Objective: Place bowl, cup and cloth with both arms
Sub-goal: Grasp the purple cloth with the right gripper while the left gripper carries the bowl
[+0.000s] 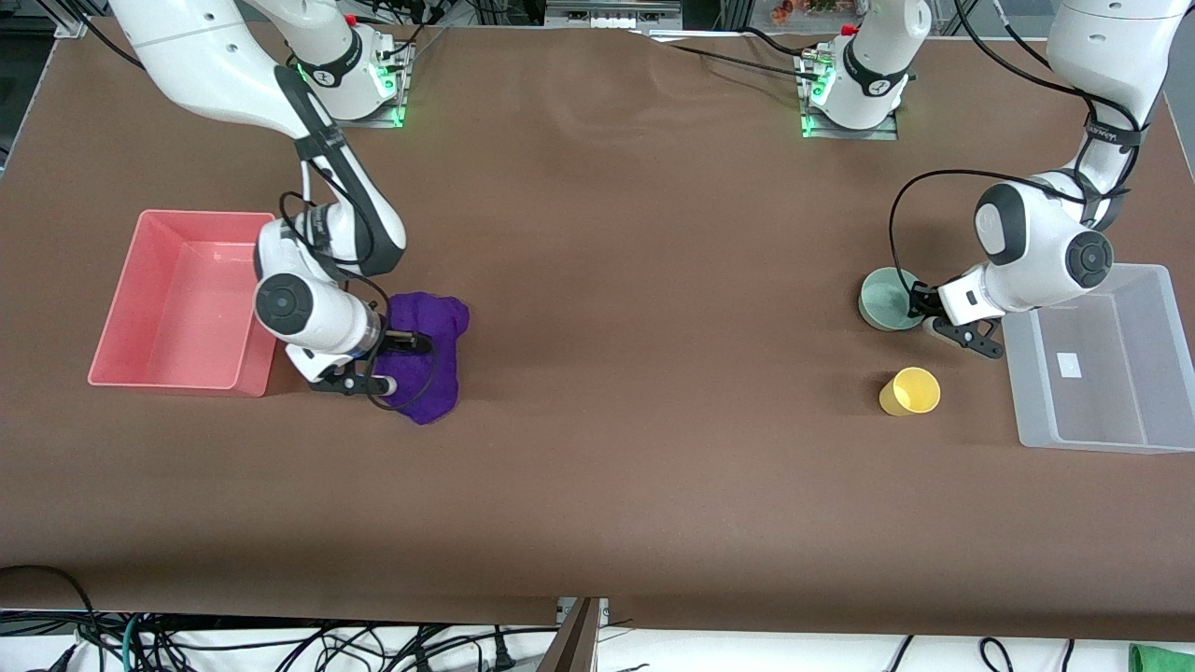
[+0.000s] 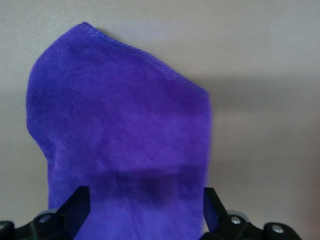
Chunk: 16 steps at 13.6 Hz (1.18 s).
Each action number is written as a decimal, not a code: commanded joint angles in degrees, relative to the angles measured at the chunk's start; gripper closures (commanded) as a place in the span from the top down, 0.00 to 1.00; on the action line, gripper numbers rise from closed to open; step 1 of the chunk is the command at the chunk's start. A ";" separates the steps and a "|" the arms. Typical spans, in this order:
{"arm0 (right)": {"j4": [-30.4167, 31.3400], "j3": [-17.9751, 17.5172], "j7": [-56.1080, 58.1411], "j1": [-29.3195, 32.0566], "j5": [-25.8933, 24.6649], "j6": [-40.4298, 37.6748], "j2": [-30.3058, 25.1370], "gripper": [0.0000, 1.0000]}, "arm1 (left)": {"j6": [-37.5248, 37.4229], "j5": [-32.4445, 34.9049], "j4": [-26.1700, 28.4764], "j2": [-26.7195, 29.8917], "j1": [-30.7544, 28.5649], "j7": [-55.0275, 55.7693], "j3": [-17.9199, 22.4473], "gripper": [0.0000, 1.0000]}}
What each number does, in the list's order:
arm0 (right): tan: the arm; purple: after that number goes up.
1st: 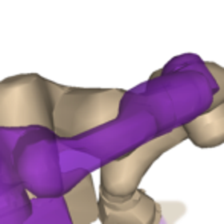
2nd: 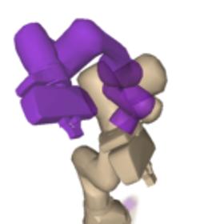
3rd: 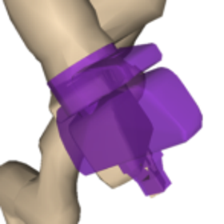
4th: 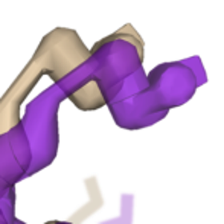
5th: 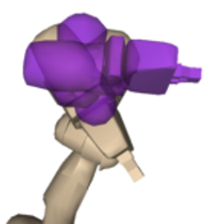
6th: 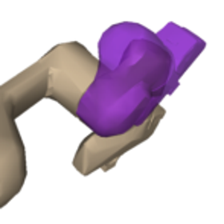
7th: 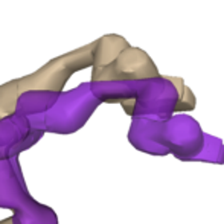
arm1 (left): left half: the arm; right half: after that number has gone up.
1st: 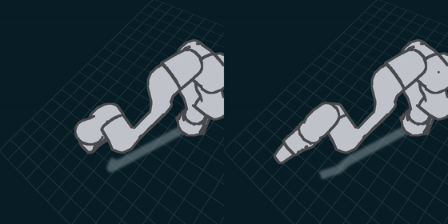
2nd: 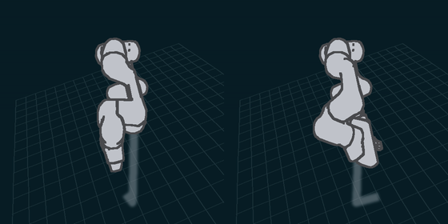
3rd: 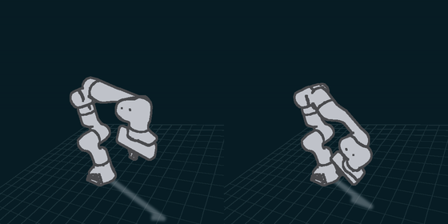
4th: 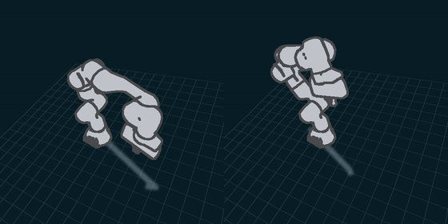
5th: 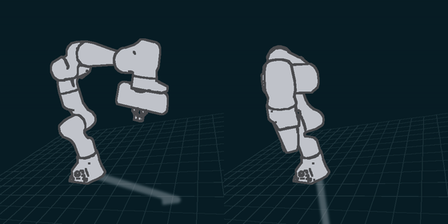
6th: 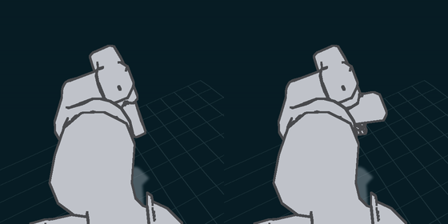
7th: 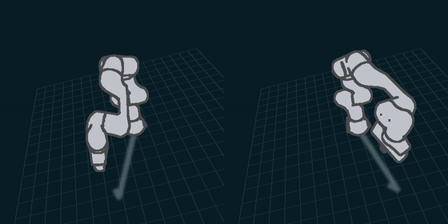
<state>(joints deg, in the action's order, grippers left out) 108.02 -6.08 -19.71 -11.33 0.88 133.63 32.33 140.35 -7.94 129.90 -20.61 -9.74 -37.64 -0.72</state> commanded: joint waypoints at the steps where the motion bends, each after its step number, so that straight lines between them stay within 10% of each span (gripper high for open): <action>1: 0.35 -1.21 -2.61 -0.54 0.44 2.59 1.24 1.00 | -5.58 -1.46 -3.84 0.04 -0.89 -1.91 -0.16 0.00; 2: 0.35 -1.21 -2.52 -0.80 0.35 3.03 1.59 0.95 | -11.44 -1.37 -6.73 0.57 -1.07 -2.00 0.02 0.00; 6: 0.35 -1.21 -1.73 -0.80 0.26 2.69 1.77 0.00 | -34.56 4.92 -23.76 0.93 -3.43 -2.00 1.16 0.00; 14: -6.31 -0.43 1.68 0.08 -0.53 -9.14 -2.08 0.00 | -44.55 14.00 -59.98 -18.55 -16.26 -23.41 1.69 0.00; 16: -10.87 2.20 8.16 1.65 -0.45 -19.06 -4.72 0.00 | -38.96 14.27 -59.95 -22.53 -17.33 -24.49 1.69 0.00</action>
<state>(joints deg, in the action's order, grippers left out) 100.54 -5.43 -17.18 -11.58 0.60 122.81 30.86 99.26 4.61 75.87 -36.41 -26.62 -59.90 1.42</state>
